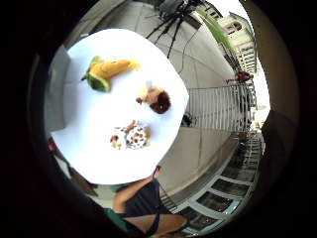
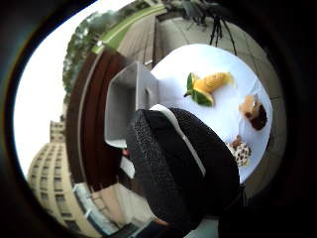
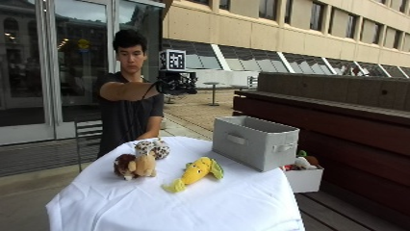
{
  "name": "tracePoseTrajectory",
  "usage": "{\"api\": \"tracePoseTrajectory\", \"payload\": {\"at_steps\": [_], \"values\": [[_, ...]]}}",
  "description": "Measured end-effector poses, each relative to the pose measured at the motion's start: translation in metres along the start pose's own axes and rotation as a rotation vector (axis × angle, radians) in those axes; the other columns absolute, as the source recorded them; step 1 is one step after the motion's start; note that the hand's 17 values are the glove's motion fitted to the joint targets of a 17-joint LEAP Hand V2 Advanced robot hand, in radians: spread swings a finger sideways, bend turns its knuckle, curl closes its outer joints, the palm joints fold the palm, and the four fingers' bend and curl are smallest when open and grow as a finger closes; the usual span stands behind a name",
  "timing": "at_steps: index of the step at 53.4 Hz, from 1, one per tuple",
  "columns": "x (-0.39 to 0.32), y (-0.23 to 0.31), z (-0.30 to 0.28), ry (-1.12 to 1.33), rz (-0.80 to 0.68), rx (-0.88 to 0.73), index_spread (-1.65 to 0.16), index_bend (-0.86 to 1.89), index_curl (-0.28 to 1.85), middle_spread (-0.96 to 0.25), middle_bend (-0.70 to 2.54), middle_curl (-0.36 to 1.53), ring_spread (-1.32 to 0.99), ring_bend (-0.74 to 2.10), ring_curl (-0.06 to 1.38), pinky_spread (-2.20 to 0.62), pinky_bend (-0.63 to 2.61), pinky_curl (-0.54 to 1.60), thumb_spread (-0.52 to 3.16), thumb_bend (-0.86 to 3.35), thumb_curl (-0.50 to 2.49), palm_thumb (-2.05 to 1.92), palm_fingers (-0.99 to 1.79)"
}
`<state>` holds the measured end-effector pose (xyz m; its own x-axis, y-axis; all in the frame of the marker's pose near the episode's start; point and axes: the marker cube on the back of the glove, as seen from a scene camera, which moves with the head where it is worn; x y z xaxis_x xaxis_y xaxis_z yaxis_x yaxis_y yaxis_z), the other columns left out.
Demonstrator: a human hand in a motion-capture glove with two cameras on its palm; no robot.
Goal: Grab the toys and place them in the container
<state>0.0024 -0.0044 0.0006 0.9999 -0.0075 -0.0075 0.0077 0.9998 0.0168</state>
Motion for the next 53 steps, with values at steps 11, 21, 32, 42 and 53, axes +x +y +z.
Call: {"api": "tracePoseTrajectory", "payload": {"at_steps": [11, 21, 32, 42, 53], "values": [[0.003, -0.002, 0.0, -0.012, -0.016, -0.025, -0.2, 0.16, 0.11, -0.09, 0.21, 0.13, -0.23, 0.19, 0.07, -0.1, 0.61, 0.21, 0.98, -0.07, 0.0, -0.12, 0.0], [0.005, -0.006, 0.002, -0.01, -0.026, -0.024, -0.22, 0.16, 0.17, -0.11, 0.21, 0.2, -0.3, 0.19, 0.12, -0.15, 0.61, 0.25, 1.18, -0.07, 0.01, -0.12, -0.04], [0.011, -0.005, 0.0, -0.008, -0.041, -0.022, -0.22, 0.16, 0.22, -0.11, 0.2, 0.26, -0.33, 0.19, 0.16, -0.16, 0.6, 0.28, 1.26, -0.07, 0.01, -0.12, -0.05], [0.028, 0.005, -0.002, 0.026, -0.036, -0.001, -0.22, 0.15, 0.25, -0.12, 0.19, 0.29, -0.34, 0.18, 0.19, -0.17, 0.59, 0.3, 1.28, -0.07, 0.02, -0.12, -0.06], [0.071, 0.032, 0.025, -0.008, -0.045, -0.051, -0.23, 0.16, 0.27, -0.13, 0.19, 0.32, -0.35, 0.19, 0.21, -0.16, 0.6, 0.32, 1.26, -0.08, 0.02, -0.12, -0.03]]}}
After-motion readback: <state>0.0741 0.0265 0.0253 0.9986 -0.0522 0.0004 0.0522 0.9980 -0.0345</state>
